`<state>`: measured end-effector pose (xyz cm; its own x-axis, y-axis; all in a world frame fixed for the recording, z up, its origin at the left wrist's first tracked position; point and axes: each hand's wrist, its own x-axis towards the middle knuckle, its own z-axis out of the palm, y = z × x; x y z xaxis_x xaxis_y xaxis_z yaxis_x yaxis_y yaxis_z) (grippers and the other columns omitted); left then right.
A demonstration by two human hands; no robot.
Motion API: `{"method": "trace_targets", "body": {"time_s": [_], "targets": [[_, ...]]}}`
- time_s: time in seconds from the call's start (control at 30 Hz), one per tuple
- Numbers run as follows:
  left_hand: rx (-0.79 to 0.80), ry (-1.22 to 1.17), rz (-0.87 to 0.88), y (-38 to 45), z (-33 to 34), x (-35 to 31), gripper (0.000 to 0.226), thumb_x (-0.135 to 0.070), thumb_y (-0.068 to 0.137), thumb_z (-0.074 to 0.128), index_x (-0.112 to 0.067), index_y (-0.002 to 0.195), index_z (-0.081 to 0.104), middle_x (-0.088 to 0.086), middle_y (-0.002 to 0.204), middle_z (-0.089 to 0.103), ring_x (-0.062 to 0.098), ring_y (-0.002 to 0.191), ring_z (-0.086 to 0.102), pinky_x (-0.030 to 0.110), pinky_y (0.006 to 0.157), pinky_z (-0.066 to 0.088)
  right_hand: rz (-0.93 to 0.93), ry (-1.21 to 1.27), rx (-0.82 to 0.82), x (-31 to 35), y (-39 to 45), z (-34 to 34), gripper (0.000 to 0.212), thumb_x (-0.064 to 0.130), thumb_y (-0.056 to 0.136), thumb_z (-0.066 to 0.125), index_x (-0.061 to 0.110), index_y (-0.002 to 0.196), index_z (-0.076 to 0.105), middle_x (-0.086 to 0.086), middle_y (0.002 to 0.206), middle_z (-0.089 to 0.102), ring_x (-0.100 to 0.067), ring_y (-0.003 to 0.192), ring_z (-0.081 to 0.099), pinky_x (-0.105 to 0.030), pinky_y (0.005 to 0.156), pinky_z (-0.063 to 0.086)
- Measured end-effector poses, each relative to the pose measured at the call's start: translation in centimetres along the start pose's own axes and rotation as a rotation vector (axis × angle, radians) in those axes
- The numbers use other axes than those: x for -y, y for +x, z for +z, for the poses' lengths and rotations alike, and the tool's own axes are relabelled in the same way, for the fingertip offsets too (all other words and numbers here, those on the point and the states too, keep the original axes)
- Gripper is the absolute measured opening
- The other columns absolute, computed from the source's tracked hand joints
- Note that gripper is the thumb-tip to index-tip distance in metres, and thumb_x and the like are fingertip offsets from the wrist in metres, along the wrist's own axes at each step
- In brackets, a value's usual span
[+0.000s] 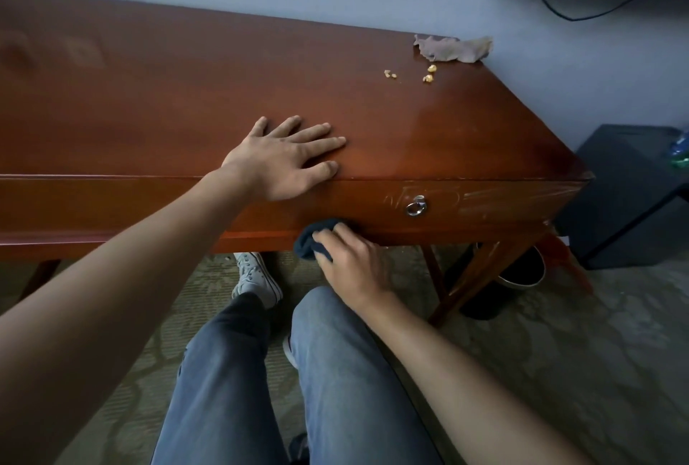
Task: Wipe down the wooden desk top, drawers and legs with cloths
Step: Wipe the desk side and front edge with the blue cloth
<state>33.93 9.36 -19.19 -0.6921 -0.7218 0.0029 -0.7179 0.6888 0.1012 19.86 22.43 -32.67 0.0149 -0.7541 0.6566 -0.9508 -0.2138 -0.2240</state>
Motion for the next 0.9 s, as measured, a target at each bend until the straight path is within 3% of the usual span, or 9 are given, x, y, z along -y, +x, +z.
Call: {"method": "trace_targets", "body": {"time_s": [0.1,0.3,0.37,0.47,0.57,0.63,0.7,0.8,0.9], "targets": [[-0.001,0.001,-0.001,0.0,0.0,0.1,0.059,-0.076,0.099,0.013,-0.062,0.156,0.005,-0.026,0.169,0.001,0.016,0.159,-0.004,0.058,0.126,-0.003,0.053,0.010,0.068,-1.5,-0.4,0.1,0.020,0.023,0.081,0.078,0.020,0.099,0.070,-0.001,0.093,0.066,-0.026,0.074,0.068,-0.038,0.054,0.056],[-0.022,-0.008,0.002,0.1,0.1,0.2,0.060,-0.077,0.098,0.014,-0.063,0.156,0.007,-0.026,0.169,0.003,0.016,0.159,-0.002,0.058,0.126,-0.001,0.289,-0.011,-0.393,-4.3,0.7,-4.0,0.014,0.014,0.088,0.077,0.005,0.093,0.068,-0.008,0.085,0.068,-0.024,0.072,0.064,-0.025,0.062,0.044],[-0.019,-0.003,0.006,0.1,0.1,0.3,0.060,-0.077,0.098,0.014,-0.062,0.156,0.008,-0.025,0.169,0.003,0.017,0.160,-0.001,0.058,0.126,-0.001,0.321,-0.014,-0.467,-4.7,1.8,-4.5,0.015,0.013,0.091,0.075,0.001,0.091,0.066,-0.009,0.084,0.065,-0.021,0.075,0.061,-0.021,0.065,0.038],[-0.018,-0.006,0.001,0.1,0.2,0.2,0.059,-0.076,0.099,0.015,-0.062,0.156,0.009,-0.025,0.169,0.003,0.017,0.160,-0.001,0.058,0.126,-0.001,0.335,0.015,-0.443,-3.9,0.5,-2.8,0.013,0.008,0.090,0.075,0.000,0.093,0.065,-0.011,0.084,0.065,-0.022,0.075,0.061,-0.026,0.063,0.044],[-0.001,-0.006,-0.002,0.0,0.2,0.1,0.060,-0.076,0.099,0.015,-0.062,0.156,0.008,-0.025,0.169,0.003,0.017,0.160,-0.002,0.058,0.126,-0.002,0.301,0.037,-0.184,-3.1,-2.0,-1.0,0.016,0.011,0.087,0.076,0.005,0.094,0.063,-0.009,0.085,0.066,-0.028,0.070,0.066,-0.033,0.055,0.052],[0.001,-0.011,-0.005,0.0,0.1,0.1,0.059,-0.076,0.099,0.015,-0.062,0.156,0.008,-0.026,0.169,0.002,0.016,0.159,-0.003,0.058,0.126,-0.003,0.310,0.049,-0.098,-3.6,-1.4,-1.9,0.019,0.015,0.084,0.079,0.009,0.093,0.064,-0.007,0.084,0.068,-0.028,0.070,0.067,-0.029,0.056,0.050],[0.022,-0.049,-0.011,0.1,-0.1,0.0,0.056,-0.072,0.101,0.018,-0.062,0.156,0.012,-0.028,0.168,0.003,0.013,0.159,-0.003,0.057,0.126,-0.004,0.352,0.033,-0.200,-3.9,0.0,-3.7,0.018,0.016,0.083,0.082,0.010,0.092,0.067,-0.004,0.083,0.070,-0.023,0.070,0.066,-0.022,0.060,0.041],[0.029,-0.181,-0.023,0.6,-0.4,0.5,0.055,-0.057,0.097,0.025,-0.062,0.152,0.029,-0.033,0.165,0.012,0.008,0.158,0.002,0.055,0.127,-0.004,0.445,0.114,-0.483,-3.4,2.2,-5.5,0.016,0.019,0.092,0.075,0.008,0.091,0.063,-0.002,0.083,0.067,-0.010,0.072,0.056,-0.018,0.064,0.038],[0.023,-0.359,-0.027,0.8,-1.1,0.9,0.059,-0.046,0.089,0.026,-0.059,0.141,0.048,-0.035,0.161,0.026,0.003,0.156,0.010,0.051,0.127,-0.003,0.498,0.164,-0.501,-1.3,3.2,-3.8,0.018,0.019,0.093,0.072,0.007,0.090,0.059,-0.004,0.083,0.064,-0.019,0.073,0.061,-0.031,0.062,0.047]]}}
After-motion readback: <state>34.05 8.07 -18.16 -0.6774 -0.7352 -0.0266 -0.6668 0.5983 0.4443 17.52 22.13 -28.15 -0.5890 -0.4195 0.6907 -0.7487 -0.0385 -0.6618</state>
